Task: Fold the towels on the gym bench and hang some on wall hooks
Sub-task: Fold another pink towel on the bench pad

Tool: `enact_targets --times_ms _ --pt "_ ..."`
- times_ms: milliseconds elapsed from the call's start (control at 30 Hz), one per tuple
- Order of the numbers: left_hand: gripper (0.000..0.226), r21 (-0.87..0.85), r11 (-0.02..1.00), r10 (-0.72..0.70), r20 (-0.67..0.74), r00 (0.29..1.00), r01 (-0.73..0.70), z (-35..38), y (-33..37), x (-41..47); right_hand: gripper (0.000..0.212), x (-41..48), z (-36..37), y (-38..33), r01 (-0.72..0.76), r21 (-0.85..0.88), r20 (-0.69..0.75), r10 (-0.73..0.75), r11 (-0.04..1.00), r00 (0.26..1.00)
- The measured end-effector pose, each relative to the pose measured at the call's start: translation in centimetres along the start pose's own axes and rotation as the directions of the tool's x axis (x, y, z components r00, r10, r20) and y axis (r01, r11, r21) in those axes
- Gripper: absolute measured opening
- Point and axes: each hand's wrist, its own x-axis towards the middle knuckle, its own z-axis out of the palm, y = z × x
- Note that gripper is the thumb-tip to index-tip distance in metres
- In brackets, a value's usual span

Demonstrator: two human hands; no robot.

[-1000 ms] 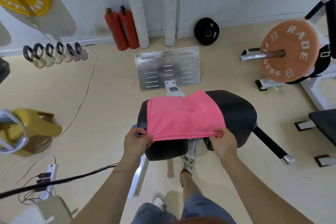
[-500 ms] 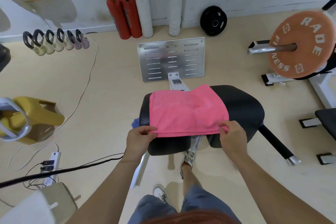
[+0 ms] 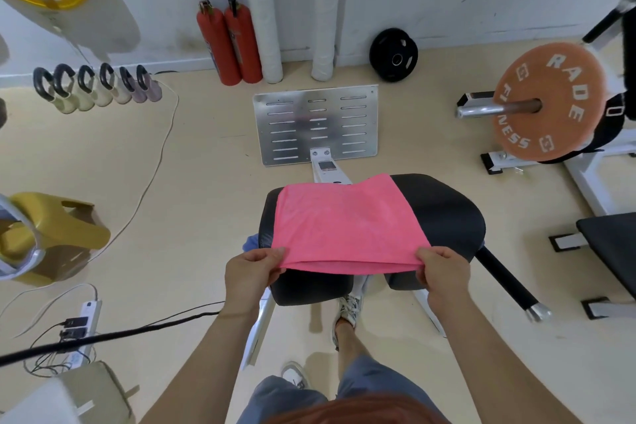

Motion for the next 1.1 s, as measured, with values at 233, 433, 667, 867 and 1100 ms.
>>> enact_targets --times_ms 233,433,667,867,1100 --pt "0.017 -0.051 0.99 0.136 0.037 0.99 -0.134 2.0 6.6 -1.9 0.032 -3.6 2.4 -6.9 0.284 -0.057 0.05 -0.281 0.957 0.958" --pt "0.033 0.094 0.825 0.5 0.339 0.797 -0.558 2.9 16.0 -5.6 0.035 -7.6 4.0 -15.6 0.53 0.09 0.209 -0.536 0.843 0.818" --pt "0.019 -0.004 0.717 0.685 0.192 0.703 -0.697 1.1 22.2 -7.0 0.031 -6.6 0.8 -21.1 0.439 0.309 0.037 -0.472 0.844 0.881" --pt "0.021 0.069 0.763 0.268 0.871 0.411 -0.643 1.8 19.8 -11.3 0.032 -7.4 2.4 -21.6 0.395 0.341 -0.019 -0.414 0.853 0.91" --pt "0.031 0.157 0.646 0.262 0.874 0.409 -0.747 1.9 19.5 -14.7 0.027 -16.1 5.0 -24.0 0.587 0.373 0.354 -0.695 0.718 0.625"
